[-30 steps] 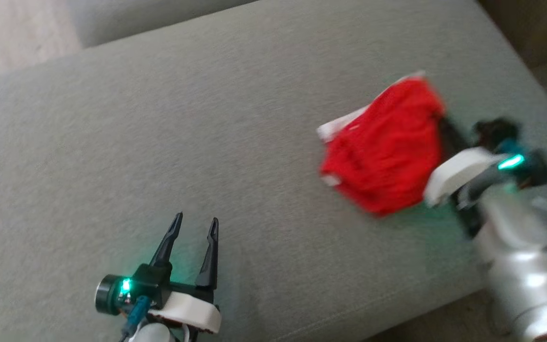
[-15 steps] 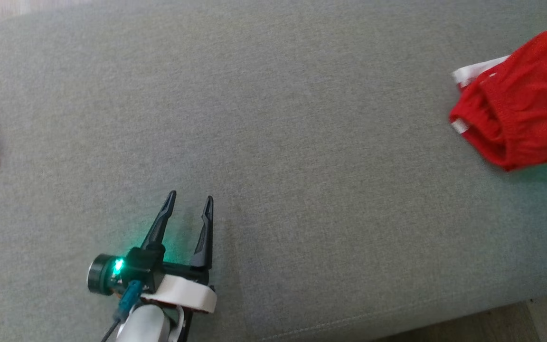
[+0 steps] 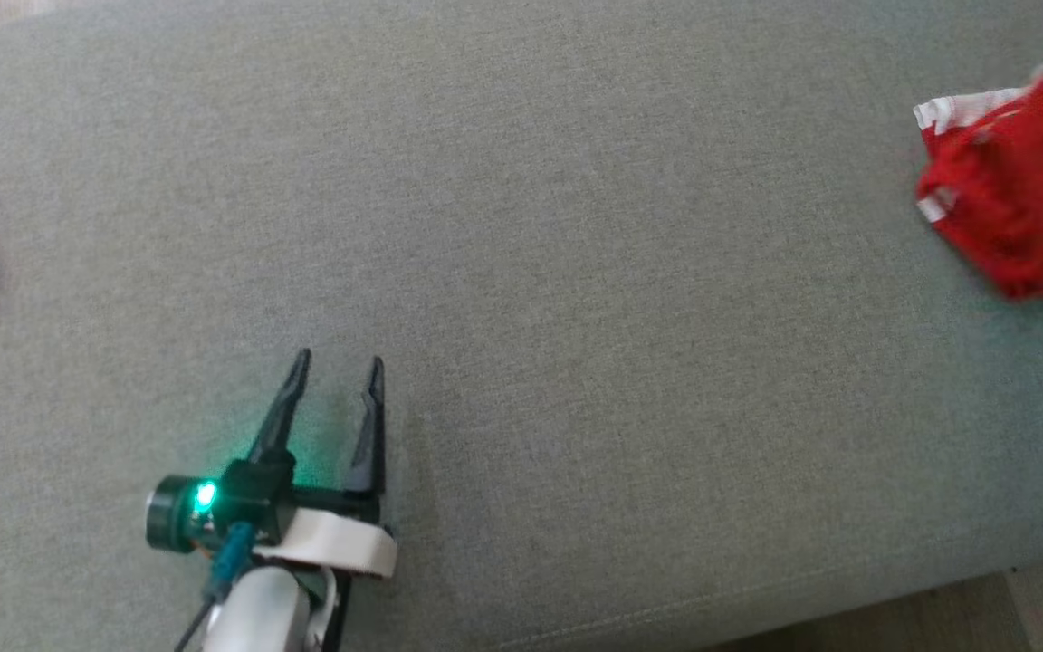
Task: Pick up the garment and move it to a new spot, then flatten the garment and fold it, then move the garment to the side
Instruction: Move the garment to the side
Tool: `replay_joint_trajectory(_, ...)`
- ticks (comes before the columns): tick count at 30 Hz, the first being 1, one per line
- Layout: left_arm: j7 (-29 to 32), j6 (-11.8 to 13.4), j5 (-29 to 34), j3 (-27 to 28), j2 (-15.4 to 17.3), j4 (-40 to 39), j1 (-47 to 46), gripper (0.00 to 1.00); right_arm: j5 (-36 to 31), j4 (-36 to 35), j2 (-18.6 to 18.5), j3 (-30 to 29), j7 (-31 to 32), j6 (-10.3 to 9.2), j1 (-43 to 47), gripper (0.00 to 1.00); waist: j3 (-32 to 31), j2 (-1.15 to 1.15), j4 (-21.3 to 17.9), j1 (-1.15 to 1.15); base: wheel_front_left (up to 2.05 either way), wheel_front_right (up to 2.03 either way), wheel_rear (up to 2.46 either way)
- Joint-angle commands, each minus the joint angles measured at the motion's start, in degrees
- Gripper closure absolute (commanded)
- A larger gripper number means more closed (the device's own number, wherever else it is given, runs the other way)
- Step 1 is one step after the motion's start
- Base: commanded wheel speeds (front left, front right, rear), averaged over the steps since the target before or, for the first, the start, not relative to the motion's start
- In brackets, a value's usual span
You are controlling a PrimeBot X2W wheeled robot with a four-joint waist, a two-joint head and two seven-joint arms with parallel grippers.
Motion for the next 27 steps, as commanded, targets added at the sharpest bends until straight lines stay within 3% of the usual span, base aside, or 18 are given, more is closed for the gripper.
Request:
replay_joint_trajectory(1,-0.6,0.7,0.6,2.7,0.0,-1.4,-2.0,0.0,1.3,-2.8,1.5,0.1,-1.8,0.21,-2.5,0.0,-0.3,0.0,0.1,0.0,0.0,0.0,0.0)
replay_joint_trajectory(8,-0.6,1.4,0.3,4.5,0.0,-1.5,-2.1,0.0,4.6,-10.9,11.2,0.7,-3.5,0.21,1.5,0.0,-2.3,0.0,2.0,0.0,0.0,0.0,0.0)
replay_joint_trajectory(12,-0.6,1.7,-0.2,5.1,0.0,-1.2,-2.0,0.0,7.4,-15.8,14.1,4.0,-3.5,0.21,6.3,0.0,-3.4,0.0,3.4,0.0,0.0,0.0,0.0)
replay_joint_trajectory(17,-0.6,2.7,-1.0,5.8,0.0,0.3,-1.8,0.0,13.4,-22.3,16.0,9.3,-3.6,0.21,16.7,0.0,-6.3,0.0,6.2,0.0,0.0,0.0,0.0)
replay_joint_trajectory(27,-0.6,3.8,-1.2,8.1,0.0,3.5,0.8,0.0,23.1,-27.1,16.2,14.2,-3.6,0.21,30.6,0.0,-11.8,0.0,9.9,0.0,0.0,0.0,0.0)
